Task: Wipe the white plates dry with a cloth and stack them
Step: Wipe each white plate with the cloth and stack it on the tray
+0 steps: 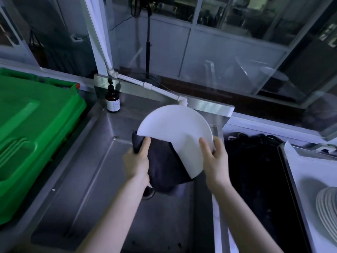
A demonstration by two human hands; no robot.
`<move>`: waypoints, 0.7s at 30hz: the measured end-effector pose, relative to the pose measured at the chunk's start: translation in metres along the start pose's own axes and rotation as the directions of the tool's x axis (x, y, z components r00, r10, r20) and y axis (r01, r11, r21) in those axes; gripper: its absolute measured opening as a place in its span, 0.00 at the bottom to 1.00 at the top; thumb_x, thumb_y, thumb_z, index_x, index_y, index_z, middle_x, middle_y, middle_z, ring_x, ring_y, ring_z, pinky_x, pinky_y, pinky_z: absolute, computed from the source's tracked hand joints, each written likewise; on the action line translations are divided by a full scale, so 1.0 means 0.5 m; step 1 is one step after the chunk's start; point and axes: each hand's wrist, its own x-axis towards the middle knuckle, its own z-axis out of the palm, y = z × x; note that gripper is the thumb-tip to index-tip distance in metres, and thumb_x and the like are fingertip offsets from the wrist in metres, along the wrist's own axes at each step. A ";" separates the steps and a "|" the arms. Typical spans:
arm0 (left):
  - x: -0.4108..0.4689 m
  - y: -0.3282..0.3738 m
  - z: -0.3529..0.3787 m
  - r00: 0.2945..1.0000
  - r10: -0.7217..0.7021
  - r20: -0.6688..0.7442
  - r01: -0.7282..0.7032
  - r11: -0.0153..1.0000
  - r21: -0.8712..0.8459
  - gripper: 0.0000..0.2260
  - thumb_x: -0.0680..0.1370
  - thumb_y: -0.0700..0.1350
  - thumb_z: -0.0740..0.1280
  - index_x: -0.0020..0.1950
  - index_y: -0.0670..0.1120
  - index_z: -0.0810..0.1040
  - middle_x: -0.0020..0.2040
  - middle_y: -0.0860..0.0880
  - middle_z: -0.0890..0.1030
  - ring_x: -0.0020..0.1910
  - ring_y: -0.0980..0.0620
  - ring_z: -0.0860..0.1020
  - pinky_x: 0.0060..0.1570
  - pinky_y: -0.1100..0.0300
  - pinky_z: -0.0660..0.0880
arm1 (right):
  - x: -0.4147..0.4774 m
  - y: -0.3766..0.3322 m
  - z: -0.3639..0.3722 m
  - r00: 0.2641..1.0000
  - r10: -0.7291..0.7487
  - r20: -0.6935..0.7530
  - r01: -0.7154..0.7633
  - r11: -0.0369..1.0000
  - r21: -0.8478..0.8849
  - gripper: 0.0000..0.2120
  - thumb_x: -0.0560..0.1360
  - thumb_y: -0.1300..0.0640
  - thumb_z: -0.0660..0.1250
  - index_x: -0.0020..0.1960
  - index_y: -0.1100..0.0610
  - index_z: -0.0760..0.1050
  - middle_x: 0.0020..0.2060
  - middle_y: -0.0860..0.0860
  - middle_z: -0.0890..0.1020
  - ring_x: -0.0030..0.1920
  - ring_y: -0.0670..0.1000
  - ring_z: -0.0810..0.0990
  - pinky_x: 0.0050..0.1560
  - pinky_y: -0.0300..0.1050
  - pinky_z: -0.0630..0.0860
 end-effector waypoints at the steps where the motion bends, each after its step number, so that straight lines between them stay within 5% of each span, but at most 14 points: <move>1: 0.005 0.012 -0.005 0.997 0.079 0.020 -0.079 0.997 0.026 0.11 0.74 0.55 0.73 0.37 0.50 0.80 0.35 0.55 0.83 0.39 0.53 0.82 0.40 0.58 0.78 | 0.017 -0.007 -0.022 0.994 -0.009 0.110 0.011 1.000 -0.013 0.05 0.77 0.52 0.71 0.48 0.51 0.77 0.40 0.45 0.84 0.40 0.47 0.81 0.40 0.45 0.76; 4: 0.006 0.050 -0.015 0.949 0.263 0.177 -0.296 0.933 0.203 0.12 0.74 0.52 0.73 0.37 0.47 0.79 0.31 0.56 0.82 0.34 0.57 0.79 0.31 0.66 0.72 | 0.071 -0.048 -0.067 0.937 -0.061 0.344 0.084 0.995 -0.054 0.12 0.74 0.52 0.74 0.55 0.54 0.78 0.42 0.48 0.87 0.42 0.48 0.85 0.39 0.40 0.79; 8: 0.001 0.081 -0.007 0.805 0.346 0.481 -0.554 0.728 0.404 0.13 0.72 0.49 0.76 0.42 0.40 0.81 0.35 0.47 0.81 0.31 0.61 0.72 0.30 0.69 0.66 | 0.088 -0.085 -0.050 0.799 -0.209 0.564 0.446 0.835 -0.322 0.12 0.76 0.48 0.71 0.46 0.57 0.80 0.36 0.49 0.82 0.37 0.45 0.78 0.41 0.39 0.72; 10: -0.004 0.084 -0.007 0.748 0.347 0.566 -0.616 0.680 0.398 0.11 0.72 0.47 0.76 0.45 0.40 0.83 0.39 0.45 0.84 0.32 0.63 0.73 0.33 0.71 0.67 | 0.081 -0.077 -0.040 0.771 -0.212 0.600 0.478 0.816 -0.325 0.19 0.78 0.48 0.68 0.39 0.63 0.75 0.30 0.51 0.73 0.33 0.45 0.69 0.36 0.43 0.66; 13: -0.008 0.060 -0.019 0.783 0.365 0.504 -0.577 0.729 0.369 0.09 0.74 0.48 0.74 0.45 0.42 0.82 0.39 0.44 0.84 0.36 0.58 0.78 0.35 0.69 0.70 | 0.087 -0.057 -0.050 0.865 -0.220 0.451 0.369 0.889 -0.273 0.19 0.78 0.48 0.69 0.36 0.61 0.75 0.29 0.47 0.69 0.31 0.44 0.66 0.32 0.42 0.63; 17: -0.004 0.026 -0.017 0.949 0.227 0.220 -0.277 0.933 0.229 0.09 0.75 0.51 0.72 0.45 0.45 0.81 0.40 0.48 0.85 0.45 0.48 0.84 0.49 0.48 0.80 | 0.073 -0.030 -0.045 0.991 -0.056 0.125 0.065 0.995 -0.069 0.19 0.79 0.47 0.67 0.36 0.59 0.73 0.28 0.44 0.70 0.30 0.44 0.67 0.32 0.42 0.64; 21: 0.020 0.047 -0.013 0.891 0.239 0.385 -0.376 0.864 0.334 0.13 0.73 0.51 0.75 0.44 0.41 0.80 0.41 0.44 0.84 0.44 0.49 0.82 0.44 0.52 0.77 | 0.063 -0.038 -0.049 0.948 -0.098 0.301 0.172 0.958 -0.228 0.19 0.79 0.47 0.67 0.34 0.56 0.74 0.25 0.43 0.68 0.27 0.44 0.65 0.29 0.41 0.62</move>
